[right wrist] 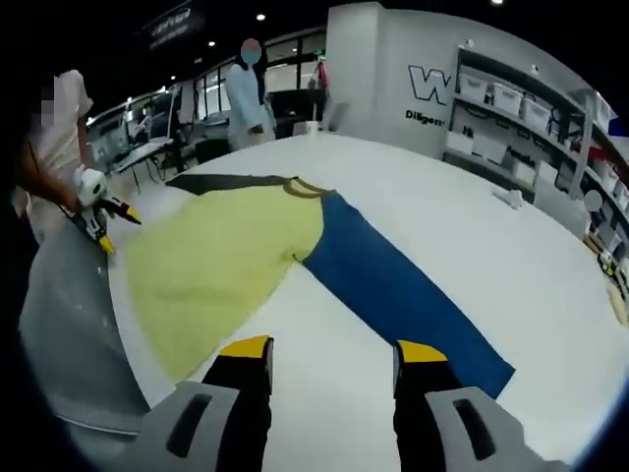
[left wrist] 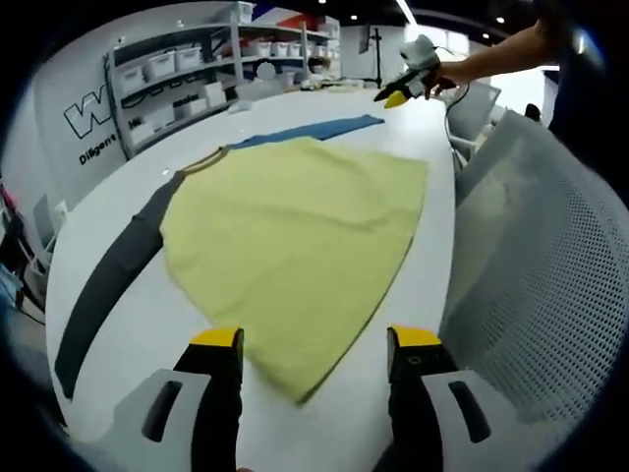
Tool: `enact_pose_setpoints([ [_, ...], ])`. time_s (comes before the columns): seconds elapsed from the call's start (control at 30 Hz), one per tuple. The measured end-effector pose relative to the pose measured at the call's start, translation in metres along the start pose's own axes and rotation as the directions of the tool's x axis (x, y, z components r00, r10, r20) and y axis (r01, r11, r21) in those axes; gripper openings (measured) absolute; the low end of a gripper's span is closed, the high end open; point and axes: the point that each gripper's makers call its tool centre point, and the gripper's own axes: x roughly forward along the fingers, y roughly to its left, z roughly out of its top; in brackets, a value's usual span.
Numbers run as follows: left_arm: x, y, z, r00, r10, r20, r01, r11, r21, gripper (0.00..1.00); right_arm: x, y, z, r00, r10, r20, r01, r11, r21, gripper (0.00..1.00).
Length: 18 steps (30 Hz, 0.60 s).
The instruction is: Fold the garment on the visible template until the final outline fits inside the template.
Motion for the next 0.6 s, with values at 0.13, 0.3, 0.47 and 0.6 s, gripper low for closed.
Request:
enact_pose_setpoints([
  [0.13, -0.001, 0.000, -0.003, 1.000, -0.001, -0.008, 0.001, 1.000, 0.002, 0.52, 0.003, 0.012, 0.001, 0.999, 0.048, 0.005, -0.048, 0.999, -0.010, 0.45],
  [0.3, 0.000, -0.001, -0.006, 1.000, -0.007, -0.023, 0.007, 1.000, 0.008, 0.49, 0.008, 0.033, 0.002, 0.995, 0.097, 0.006, -0.097, 0.995, -0.031, 0.45],
  [0.47, 0.001, -0.001, -0.004, 1.000, -0.008, -0.022, 0.008, 1.000, 0.008, 0.48, 0.014, 0.054, -0.001, 0.990, 0.140, 0.000, -0.140, 0.989, -0.055, 0.45],
  [0.6, 0.001, -0.002, -0.004, 1.000, -0.010, -0.022, 0.010, 1.000, 0.007, 0.47, 0.016, 0.072, -0.005, 0.984, 0.177, -0.010, -0.177, 0.982, -0.058, 0.45],
])
